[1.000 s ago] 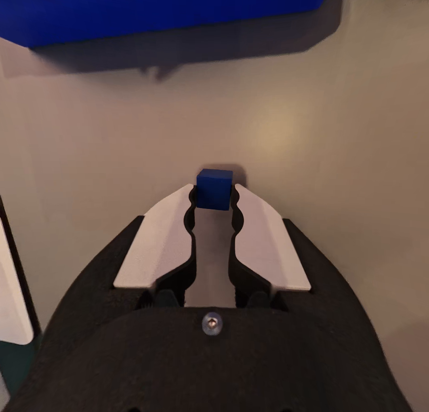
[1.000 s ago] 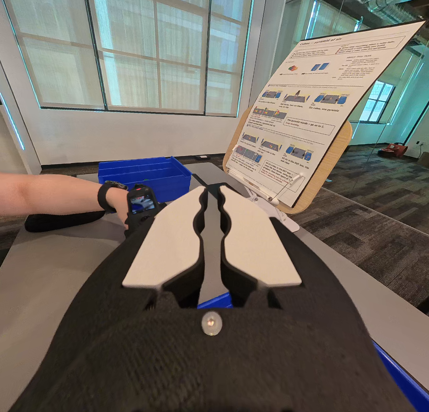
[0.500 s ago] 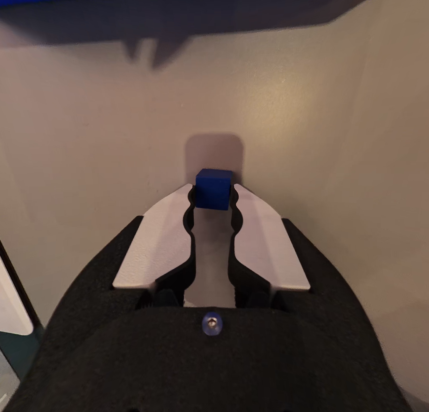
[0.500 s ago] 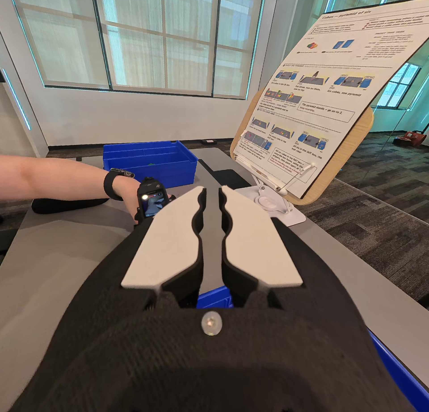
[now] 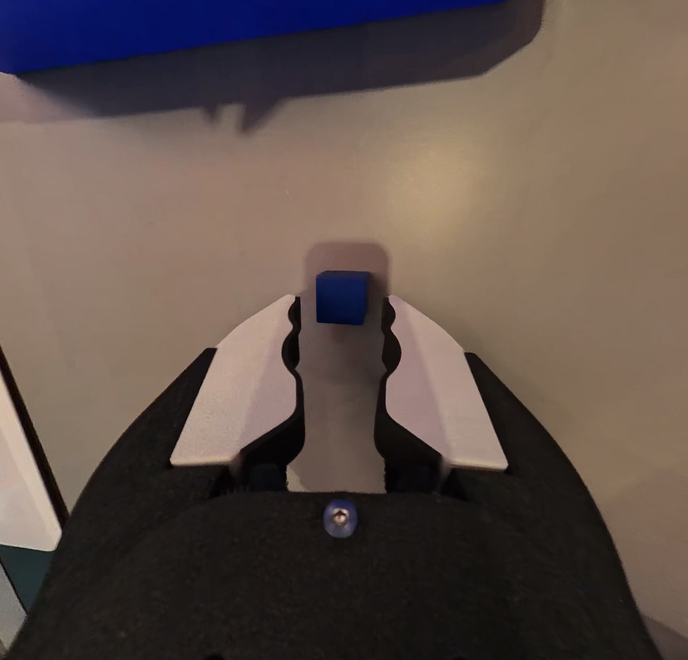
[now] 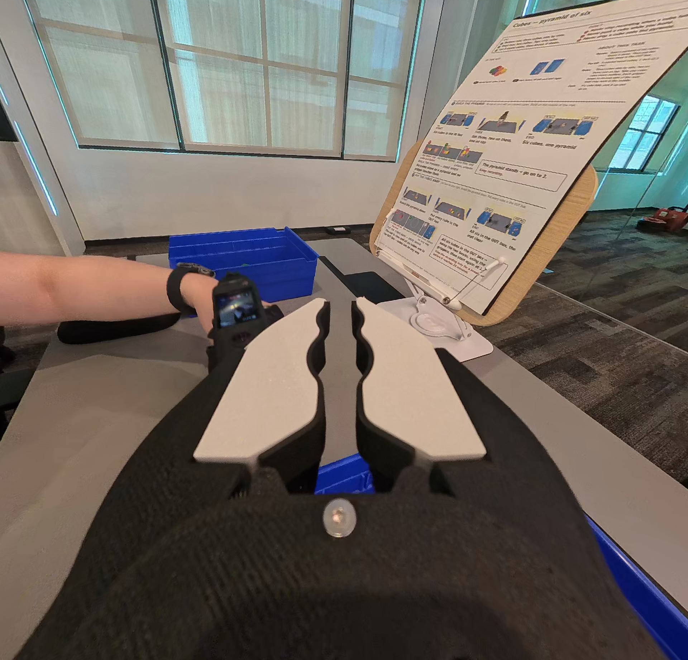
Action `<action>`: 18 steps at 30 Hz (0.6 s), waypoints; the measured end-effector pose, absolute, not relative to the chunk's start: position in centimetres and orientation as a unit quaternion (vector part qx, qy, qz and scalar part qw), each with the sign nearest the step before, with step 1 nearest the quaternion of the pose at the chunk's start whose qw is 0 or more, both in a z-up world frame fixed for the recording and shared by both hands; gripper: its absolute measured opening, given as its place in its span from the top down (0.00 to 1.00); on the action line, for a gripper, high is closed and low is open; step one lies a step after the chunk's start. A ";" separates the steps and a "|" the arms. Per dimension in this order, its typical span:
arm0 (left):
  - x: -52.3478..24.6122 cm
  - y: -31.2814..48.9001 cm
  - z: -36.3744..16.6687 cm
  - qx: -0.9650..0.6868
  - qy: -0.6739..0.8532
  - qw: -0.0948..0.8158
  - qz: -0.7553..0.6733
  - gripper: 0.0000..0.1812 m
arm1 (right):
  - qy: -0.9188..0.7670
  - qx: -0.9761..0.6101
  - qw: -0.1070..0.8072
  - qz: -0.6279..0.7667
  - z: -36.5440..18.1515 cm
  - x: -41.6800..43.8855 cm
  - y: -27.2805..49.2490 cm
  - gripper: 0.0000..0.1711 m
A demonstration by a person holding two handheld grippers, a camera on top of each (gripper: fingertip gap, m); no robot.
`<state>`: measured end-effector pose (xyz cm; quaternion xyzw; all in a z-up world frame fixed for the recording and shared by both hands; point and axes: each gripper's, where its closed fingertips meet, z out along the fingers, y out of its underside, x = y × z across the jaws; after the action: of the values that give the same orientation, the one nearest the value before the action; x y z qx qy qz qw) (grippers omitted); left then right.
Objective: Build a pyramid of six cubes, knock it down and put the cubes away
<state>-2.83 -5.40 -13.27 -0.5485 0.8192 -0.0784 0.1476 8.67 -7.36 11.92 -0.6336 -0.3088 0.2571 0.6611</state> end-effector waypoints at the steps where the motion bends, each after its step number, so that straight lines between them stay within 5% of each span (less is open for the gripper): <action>1: -3.0 -5.6 -12.4 -0.550 0.816 0.156 -0.087 0.77 | -0.308 -0.634 0.661 0.259 11.9 8.7 -7.3 0.93; 12: -19.1 0.6 2.6 -0.605 0.710 0.357 -0.057 0.79 | -0.308 -0.626 0.664 0.270 12.2 8.6 -7.7 0.93; 18: -33.2 6.5 -0.1 -0.719 0.628 0.297 -0.021 0.82 | -0.318 -0.616 0.665 0.276 12.7 7.4 -7.8 0.93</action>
<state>-33.16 6.52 -0.10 -0.7190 0.6282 -0.0211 0.2966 7.38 -7.79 12.68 -0.6165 -0.3180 0.2758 0.6654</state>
